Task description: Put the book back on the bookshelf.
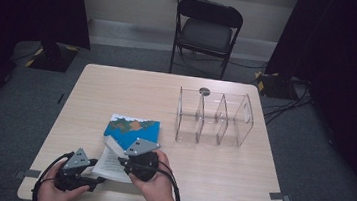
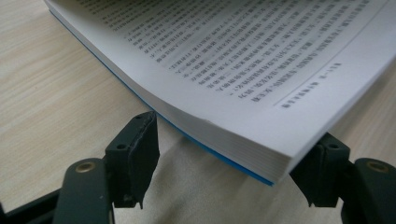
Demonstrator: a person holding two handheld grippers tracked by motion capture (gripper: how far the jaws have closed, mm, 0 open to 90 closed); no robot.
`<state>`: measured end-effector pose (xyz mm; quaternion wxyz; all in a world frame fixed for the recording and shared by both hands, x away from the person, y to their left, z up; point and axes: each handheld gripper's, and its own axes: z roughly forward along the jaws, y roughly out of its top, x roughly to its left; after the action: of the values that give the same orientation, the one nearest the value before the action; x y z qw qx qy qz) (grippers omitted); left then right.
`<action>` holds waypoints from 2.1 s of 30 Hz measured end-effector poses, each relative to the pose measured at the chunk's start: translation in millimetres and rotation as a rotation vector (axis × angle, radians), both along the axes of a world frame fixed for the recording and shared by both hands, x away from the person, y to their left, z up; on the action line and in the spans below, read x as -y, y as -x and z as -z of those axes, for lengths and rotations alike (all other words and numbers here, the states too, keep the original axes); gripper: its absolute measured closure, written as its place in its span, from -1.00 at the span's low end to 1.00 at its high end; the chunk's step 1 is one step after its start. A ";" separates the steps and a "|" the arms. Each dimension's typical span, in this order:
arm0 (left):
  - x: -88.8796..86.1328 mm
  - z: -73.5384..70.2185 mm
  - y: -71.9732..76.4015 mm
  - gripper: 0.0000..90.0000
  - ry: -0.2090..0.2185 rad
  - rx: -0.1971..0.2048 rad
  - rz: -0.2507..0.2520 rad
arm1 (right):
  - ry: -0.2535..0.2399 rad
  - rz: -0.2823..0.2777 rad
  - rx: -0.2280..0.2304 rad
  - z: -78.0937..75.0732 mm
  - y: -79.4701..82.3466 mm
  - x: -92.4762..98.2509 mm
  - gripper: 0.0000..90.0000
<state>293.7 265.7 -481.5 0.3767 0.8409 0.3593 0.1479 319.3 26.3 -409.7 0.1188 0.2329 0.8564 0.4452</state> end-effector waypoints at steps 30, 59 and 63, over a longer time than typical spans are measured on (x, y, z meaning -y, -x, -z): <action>1.8 -2.5 -3.3 -0.23 0.013 0.027 -0.016 | 0.057 -0.060 -0.018 24.6 9.1 -6.7 0.63; 0.5 19.6 -14.5 -0.49 -0.001 0.018 0.005 | 0.045 -0.069 -0.022 29.3 9.8 -4.4 0.64; 1.5 19.8 -16.2 -0.66 -0.012 0.013 0.010 | 0.048 -0.068 -0.024 29.9 10.1 -4.0 0.64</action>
<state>309.9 264.1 -501.3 0.3746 0.8441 0.3516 0.1534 309.2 30.2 -439.6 0.0989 0.2059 0.8757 0.4254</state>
